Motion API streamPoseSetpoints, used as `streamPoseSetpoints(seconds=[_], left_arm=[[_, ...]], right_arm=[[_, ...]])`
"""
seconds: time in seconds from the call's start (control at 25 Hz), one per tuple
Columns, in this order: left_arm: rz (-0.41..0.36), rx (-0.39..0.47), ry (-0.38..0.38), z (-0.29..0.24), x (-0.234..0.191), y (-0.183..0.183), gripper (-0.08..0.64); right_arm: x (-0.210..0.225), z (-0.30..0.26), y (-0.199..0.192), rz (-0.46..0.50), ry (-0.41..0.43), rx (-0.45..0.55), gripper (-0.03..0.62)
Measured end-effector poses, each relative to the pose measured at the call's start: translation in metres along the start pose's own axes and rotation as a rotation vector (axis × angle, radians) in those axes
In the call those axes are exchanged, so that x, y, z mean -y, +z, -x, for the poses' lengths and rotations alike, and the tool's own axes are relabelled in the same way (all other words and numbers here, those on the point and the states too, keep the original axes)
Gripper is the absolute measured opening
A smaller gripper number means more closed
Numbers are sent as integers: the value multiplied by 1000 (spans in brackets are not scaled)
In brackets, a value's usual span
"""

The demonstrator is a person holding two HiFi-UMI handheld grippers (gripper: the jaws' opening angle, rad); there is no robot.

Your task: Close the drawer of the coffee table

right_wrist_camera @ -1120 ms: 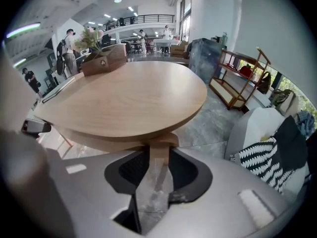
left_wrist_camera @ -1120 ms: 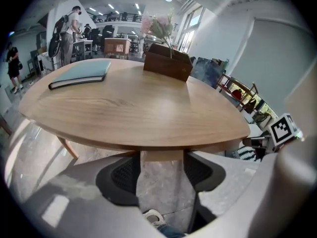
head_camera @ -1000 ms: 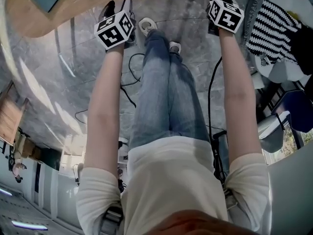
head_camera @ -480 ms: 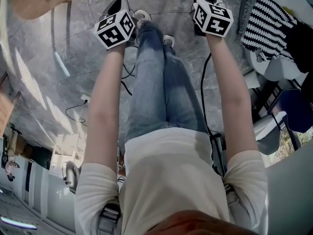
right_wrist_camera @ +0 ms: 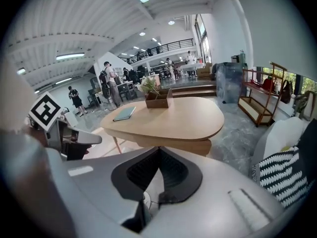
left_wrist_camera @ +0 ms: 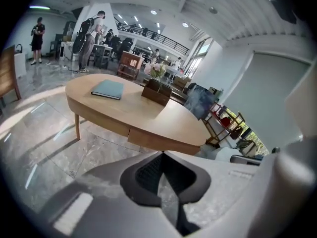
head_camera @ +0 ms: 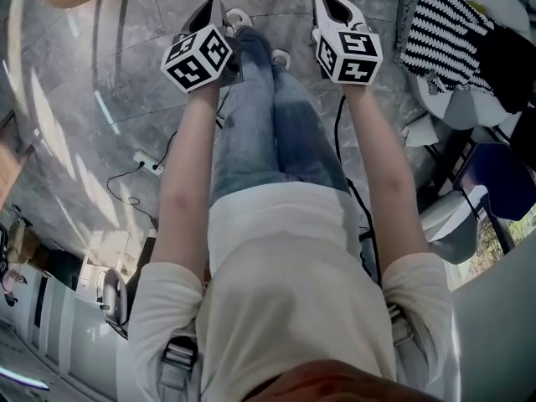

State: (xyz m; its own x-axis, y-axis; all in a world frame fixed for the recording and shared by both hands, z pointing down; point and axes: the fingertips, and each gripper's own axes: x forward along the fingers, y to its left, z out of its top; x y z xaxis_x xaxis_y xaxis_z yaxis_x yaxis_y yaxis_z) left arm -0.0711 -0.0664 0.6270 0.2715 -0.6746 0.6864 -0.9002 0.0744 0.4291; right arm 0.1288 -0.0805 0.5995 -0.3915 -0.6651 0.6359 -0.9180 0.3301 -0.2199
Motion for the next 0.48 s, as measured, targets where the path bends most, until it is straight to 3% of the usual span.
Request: streamPoseSetpoints(seconds=[0.24, 0.48], left_arm=[[26, 12, -20, 64, 32, 12, 0], [-52, 5, -56, 129, 73, 27, 0]], right_arm=[[-32, 65, 23, 44, 64, 31, 0], [-59, 125, 53, -16, 133, 59, 0]])
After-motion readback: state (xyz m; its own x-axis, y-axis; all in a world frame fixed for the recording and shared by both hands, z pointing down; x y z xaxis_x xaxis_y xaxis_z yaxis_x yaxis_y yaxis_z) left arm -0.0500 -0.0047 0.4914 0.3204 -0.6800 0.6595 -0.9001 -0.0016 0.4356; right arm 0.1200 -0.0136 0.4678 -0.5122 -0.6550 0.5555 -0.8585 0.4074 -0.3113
